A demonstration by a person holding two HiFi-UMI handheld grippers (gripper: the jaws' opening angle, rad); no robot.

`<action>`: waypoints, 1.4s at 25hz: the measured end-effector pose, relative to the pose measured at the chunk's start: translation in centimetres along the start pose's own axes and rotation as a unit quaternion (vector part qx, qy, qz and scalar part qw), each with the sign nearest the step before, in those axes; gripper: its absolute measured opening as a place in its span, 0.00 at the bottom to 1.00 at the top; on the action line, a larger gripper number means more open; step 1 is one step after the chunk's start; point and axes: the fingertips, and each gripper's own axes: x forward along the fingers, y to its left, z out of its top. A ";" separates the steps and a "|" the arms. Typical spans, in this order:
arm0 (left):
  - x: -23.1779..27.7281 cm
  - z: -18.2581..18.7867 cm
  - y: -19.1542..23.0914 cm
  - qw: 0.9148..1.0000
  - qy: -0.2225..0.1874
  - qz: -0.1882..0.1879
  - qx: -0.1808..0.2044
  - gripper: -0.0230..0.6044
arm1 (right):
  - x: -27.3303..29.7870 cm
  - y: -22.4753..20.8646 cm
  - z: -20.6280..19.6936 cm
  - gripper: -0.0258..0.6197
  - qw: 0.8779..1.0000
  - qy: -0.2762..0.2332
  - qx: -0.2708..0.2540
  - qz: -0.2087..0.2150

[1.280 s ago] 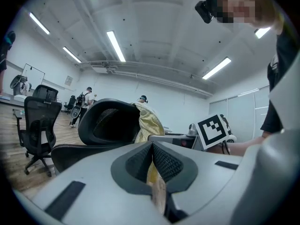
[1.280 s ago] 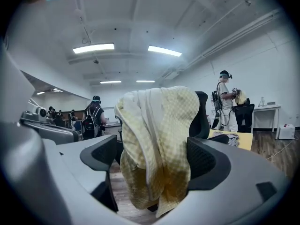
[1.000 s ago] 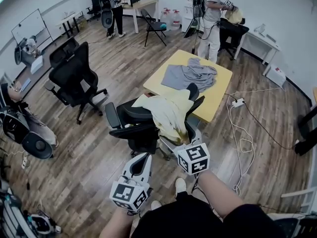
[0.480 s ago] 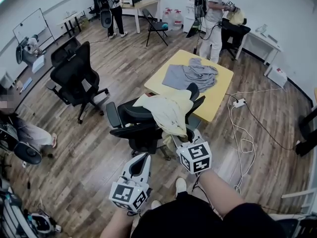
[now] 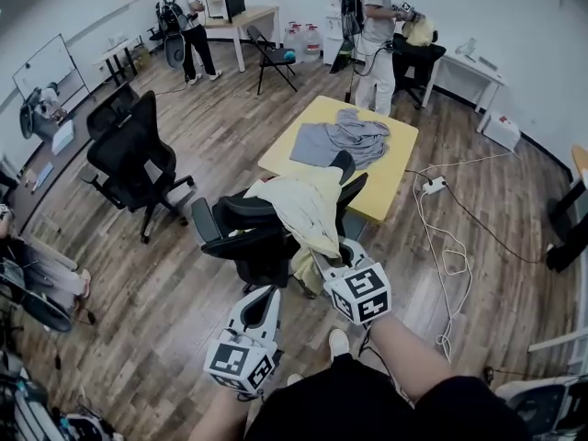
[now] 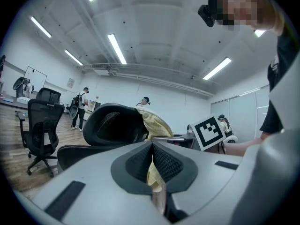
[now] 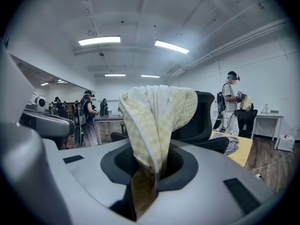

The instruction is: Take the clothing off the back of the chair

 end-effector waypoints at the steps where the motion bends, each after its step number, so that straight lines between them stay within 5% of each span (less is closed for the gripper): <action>1: -0.3 0.1 -0.1 1.000 -0.001 -0.003 0.001 0.07 | -0.3 0.2 0.1 0.18 1.000 -0.001 0.000 -0.001; 20: -6.7 -2.2 -5.2 0.996 0.023 -0.088 0.018 0.07 | -10.1 5.5 0.5 0.16 0.998 -0.035 0.048 -0.030; 35: -7.9 -4.3 -13.7 0.991 0.031 -0.125 0.017 0.07 | -20.8 5.5 -2.6 0.16 0.996 -0.042 0.059 -0.051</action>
